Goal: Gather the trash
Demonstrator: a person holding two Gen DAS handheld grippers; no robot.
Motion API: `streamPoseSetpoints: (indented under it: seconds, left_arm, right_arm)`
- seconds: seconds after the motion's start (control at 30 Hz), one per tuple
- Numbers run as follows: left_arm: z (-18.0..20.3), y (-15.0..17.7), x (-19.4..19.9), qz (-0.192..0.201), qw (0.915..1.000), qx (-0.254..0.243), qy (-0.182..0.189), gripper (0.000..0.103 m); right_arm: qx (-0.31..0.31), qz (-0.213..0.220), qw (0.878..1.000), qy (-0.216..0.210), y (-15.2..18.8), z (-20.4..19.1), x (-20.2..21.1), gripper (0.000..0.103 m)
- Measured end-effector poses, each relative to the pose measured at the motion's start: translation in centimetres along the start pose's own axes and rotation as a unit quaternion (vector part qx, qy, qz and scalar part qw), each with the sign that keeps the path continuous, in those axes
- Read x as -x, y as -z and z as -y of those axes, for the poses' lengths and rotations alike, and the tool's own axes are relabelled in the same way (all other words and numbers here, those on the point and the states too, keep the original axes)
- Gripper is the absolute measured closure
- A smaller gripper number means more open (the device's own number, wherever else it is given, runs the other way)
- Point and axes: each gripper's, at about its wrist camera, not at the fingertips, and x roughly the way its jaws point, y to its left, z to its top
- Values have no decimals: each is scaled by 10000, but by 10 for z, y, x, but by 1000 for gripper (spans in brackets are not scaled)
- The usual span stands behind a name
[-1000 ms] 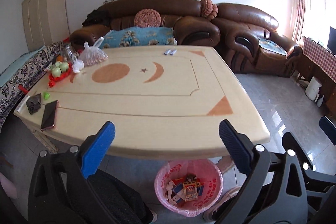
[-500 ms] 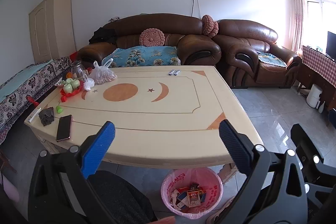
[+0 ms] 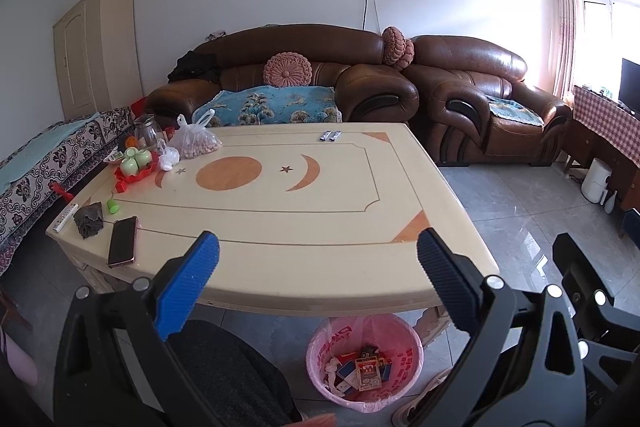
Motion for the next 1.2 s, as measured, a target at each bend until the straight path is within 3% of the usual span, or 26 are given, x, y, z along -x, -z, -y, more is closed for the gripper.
streamPoseSetpoints:
  seconds: [1.2]
  left_arm:
    - [-6, -3, 9, 70, 10000, 32, 20, 6]
  right_arm:
    - [11, 57, 10000, 5, -3, -2, 1, 7]
